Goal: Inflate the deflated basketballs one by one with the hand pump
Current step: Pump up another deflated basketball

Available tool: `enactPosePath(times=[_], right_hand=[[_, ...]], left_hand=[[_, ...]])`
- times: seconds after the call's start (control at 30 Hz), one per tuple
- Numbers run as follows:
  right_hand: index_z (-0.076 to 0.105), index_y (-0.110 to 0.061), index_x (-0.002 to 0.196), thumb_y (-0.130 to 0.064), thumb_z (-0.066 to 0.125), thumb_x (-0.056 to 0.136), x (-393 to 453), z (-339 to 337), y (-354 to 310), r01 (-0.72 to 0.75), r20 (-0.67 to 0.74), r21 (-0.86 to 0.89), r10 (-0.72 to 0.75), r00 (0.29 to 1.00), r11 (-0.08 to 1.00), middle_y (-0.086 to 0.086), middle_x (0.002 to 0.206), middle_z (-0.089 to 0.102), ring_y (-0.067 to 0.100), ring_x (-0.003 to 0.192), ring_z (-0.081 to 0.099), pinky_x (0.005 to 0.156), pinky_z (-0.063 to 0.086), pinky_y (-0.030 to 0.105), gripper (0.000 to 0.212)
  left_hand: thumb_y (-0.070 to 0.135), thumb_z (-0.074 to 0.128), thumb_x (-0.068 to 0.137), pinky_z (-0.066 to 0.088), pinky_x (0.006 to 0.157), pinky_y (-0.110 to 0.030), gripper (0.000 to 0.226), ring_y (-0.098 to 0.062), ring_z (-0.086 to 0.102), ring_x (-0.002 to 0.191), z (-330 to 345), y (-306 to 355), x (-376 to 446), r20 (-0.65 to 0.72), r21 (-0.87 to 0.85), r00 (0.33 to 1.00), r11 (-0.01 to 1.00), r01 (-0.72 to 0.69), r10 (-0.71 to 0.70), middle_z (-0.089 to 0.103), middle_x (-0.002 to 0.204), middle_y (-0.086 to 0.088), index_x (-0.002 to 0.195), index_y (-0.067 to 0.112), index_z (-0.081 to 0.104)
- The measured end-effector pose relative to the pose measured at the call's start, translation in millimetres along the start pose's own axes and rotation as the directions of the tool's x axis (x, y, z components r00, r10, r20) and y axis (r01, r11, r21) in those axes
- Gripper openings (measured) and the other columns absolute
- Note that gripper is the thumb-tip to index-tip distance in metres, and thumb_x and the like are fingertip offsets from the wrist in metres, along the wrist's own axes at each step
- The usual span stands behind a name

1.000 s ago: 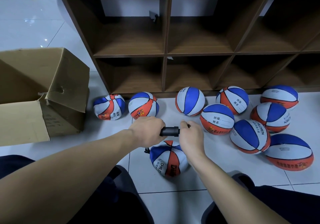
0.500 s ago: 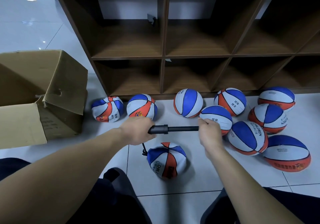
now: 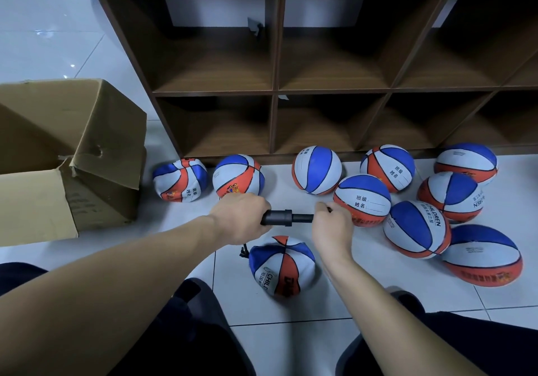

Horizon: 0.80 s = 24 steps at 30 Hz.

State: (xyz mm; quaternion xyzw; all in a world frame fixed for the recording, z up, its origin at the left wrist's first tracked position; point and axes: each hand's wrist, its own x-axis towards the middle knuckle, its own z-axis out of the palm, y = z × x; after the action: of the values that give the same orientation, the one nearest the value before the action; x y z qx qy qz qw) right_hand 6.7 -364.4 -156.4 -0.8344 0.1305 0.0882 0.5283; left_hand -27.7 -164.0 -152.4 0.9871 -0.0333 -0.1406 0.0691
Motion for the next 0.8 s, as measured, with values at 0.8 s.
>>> enactPosePath(times=[0.8], right_hand=[[0.036, -0.017, 0.066, -0.016, 0.057, 0.098, 45, -39, 8, -0.002, -0.035, 0.024, 0.003, 0.999, 1.0, 0.0, 0.063, 0.033, 0.024, 0.067, 0.031, 0.062, 0.03, 0.038, 0.039]], left_hand=[[0.046, 0.062, 0.097, 0.054, 0.067, -0.036, 0.022, -0.017, 0.06, 0.072, 0, -15, 4, 0.004, -0.093, 0.999, 0.995, 0.041, -0.041, 0.064, 0.076, 0.005, 0.086, 0.027, 0.064]])
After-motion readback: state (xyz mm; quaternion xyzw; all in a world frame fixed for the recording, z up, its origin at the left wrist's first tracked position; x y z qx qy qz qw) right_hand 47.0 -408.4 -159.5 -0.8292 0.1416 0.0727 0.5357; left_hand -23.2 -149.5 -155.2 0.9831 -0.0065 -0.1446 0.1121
